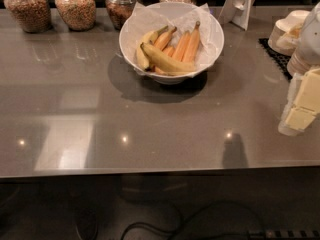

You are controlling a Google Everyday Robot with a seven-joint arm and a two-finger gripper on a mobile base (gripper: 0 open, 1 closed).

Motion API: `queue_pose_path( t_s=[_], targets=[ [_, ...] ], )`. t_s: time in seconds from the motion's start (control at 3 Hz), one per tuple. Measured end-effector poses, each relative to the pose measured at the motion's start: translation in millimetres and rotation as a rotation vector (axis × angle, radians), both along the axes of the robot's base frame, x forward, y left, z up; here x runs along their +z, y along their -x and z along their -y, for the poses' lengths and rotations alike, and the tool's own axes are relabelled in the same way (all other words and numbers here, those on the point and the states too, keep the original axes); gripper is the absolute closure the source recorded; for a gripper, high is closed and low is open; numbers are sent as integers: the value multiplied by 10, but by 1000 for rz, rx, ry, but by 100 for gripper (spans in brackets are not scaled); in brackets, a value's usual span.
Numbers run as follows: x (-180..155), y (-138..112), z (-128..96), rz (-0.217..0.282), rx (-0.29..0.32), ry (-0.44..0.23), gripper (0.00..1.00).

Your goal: Pick banana from white bowl

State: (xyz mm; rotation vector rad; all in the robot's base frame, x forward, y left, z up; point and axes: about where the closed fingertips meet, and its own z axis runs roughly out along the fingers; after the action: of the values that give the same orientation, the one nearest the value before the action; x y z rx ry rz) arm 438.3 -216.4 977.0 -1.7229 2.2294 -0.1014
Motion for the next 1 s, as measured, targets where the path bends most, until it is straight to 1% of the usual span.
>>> queue_pose_path(
  t_s=[0.33, 0.67, 1.0],
  targets=[
    [0, -1, -1, 0, 0, 0, 0],
    [-17, -95, -113, 39, 18, -54, 0],
    [-73, -335, -331, 98, 41, -160, 0]
  ],
)
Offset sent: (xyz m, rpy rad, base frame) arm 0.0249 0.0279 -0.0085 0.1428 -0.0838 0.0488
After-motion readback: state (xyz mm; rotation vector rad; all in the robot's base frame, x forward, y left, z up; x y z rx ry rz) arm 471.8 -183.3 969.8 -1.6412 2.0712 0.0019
